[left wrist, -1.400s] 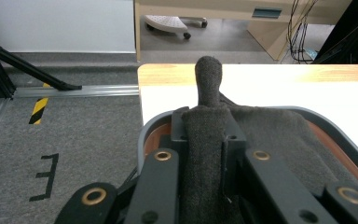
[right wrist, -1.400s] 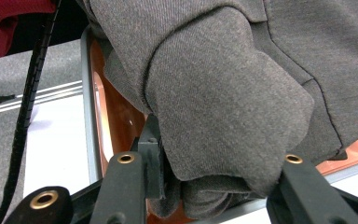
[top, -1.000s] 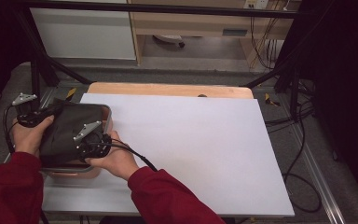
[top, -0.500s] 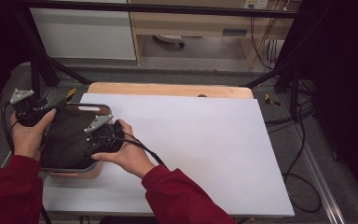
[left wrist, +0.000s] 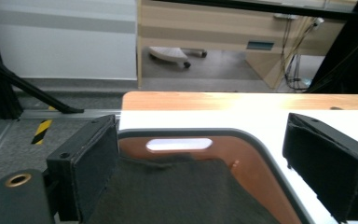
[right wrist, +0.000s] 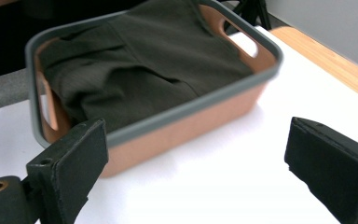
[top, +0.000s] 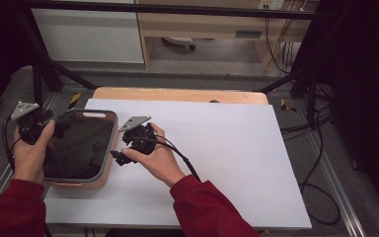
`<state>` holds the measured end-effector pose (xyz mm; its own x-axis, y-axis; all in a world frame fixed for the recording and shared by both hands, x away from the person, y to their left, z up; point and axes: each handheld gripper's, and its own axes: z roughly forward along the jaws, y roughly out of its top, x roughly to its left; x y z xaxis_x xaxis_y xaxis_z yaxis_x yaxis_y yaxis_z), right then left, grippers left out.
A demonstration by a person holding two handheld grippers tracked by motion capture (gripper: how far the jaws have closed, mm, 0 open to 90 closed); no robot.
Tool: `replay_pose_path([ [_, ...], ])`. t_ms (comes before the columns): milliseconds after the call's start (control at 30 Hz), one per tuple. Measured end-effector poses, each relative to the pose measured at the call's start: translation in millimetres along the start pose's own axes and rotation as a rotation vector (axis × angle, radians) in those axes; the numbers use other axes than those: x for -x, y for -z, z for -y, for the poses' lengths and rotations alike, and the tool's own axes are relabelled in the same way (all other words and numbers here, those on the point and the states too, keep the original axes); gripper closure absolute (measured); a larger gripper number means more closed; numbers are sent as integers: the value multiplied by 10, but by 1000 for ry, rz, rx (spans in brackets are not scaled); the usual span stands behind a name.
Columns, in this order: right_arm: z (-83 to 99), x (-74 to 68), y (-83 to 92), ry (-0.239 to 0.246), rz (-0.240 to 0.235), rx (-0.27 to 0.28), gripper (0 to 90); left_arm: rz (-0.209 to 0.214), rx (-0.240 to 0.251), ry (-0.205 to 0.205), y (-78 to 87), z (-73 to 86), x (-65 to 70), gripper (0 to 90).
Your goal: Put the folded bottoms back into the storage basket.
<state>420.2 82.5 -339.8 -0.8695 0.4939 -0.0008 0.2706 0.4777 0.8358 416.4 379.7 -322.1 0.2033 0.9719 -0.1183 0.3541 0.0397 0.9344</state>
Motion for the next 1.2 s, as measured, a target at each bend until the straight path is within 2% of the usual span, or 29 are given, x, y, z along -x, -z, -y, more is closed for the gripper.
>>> replay_pose_path([
  [167,91,130,93,-17,16,-3,64,24,4,5,61,92,93,101],
  [233,108,171,134,-20,23,10,66,47,-1,-2,105,156,179,100],
  [567,97,305,349,8,94,46,45,78,14,-35,266,358,499,98],
  [667,98,359,403,9,111,48,46,80,26,-19,283,433,556,98],
  [767,107,430,456,-2,125,62,51,85,3,-28,289,495,616,96],
  [867,114,494,529,-26,112,72,52,106,-6,-35,300,551,673,86],
  [1200,157,650,829,-52,165,91,43,111,21,-43,322,707,769,103],
])
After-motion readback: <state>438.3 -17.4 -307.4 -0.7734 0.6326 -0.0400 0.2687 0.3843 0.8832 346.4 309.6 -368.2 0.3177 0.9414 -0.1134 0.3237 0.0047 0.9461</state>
